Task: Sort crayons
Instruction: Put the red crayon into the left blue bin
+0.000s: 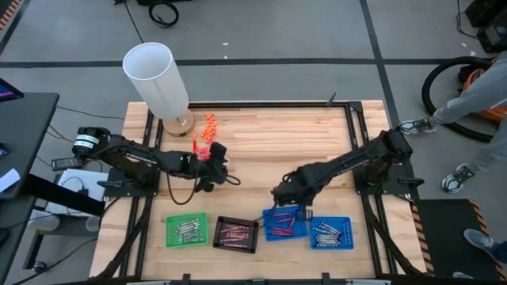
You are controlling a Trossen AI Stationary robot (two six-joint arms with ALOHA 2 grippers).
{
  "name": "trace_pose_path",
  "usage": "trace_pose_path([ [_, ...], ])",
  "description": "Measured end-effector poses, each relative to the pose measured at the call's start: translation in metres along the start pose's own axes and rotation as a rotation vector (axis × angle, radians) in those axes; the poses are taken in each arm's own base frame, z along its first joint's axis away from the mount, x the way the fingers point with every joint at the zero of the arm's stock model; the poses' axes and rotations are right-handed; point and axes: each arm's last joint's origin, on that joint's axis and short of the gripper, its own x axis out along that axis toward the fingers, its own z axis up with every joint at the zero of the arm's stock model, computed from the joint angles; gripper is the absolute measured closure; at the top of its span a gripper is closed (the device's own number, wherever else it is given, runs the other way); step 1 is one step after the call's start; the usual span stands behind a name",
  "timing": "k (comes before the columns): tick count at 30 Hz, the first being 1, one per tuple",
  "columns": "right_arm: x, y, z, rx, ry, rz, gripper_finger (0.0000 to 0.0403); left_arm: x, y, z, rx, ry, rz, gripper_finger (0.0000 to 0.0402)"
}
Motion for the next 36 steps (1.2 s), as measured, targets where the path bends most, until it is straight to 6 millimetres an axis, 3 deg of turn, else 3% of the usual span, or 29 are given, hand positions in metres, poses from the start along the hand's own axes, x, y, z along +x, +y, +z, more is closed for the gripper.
trace_pose_path([
  [8, -0.001, 0.043, 0.000, -0.080, -0.172, 0.140, 0.0360, 0.000, 0.003, 0.005, -0.195, -0.050, 0.026, 0.0208],
  [13, -0.002, 0.056, -0.002, -0.104, -0.264, 0.102, 0.0360, 0.000, 0.003, 0.005, -0.268, -0.053, 0.023, 0.0208],
  [24, 0.020, 0.060, -0.007, -0.005, -0.270, 0.120, 0.0360, -0.001, 0.004, 0.010, -0.447, -0.130, -0.029, 0.0208],
  [36, 0.037, 0.056, -0.012, 0.024, -0.261, 0.085, 0.0348, -0.006, 0.000, 0.022, -0.486, -0.219, -0.055, 0.0208],
])
